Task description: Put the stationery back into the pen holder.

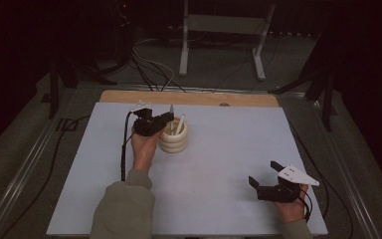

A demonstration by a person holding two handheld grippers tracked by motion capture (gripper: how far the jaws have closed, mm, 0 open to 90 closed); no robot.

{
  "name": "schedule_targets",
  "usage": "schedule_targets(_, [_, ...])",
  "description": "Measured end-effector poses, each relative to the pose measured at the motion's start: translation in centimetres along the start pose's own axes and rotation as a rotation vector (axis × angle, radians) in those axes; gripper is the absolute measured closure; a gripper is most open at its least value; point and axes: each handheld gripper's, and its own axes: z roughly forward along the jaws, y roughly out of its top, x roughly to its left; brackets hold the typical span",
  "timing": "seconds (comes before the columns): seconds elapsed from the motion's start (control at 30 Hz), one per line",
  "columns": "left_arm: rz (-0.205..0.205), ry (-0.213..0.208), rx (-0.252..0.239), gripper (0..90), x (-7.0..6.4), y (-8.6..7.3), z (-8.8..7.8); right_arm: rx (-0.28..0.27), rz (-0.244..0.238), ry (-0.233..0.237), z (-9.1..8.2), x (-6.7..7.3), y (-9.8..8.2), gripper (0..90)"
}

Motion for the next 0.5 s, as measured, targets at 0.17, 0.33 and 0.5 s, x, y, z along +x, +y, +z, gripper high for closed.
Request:
schedule_targets(0.17, [0.008,0.005,-0.007,79.9,0.05,-0.07,-0.21,0.0,0.0,0.0,0.0,0.01,0.0,0.0])
schedule_targets(0.33, [0.007,0.016,-0.021,80.0,0.23,-0.03,-0.29,0.001,-0.001,0.0,0.01,0.02,0.0,0.0])
schedule_targets(0.5, [0.02,0.023,-0.011,80.1,0.27,-0.53,-0.14,0.001,0.0,0.0,0.0,0.0,-0.01,0.0])
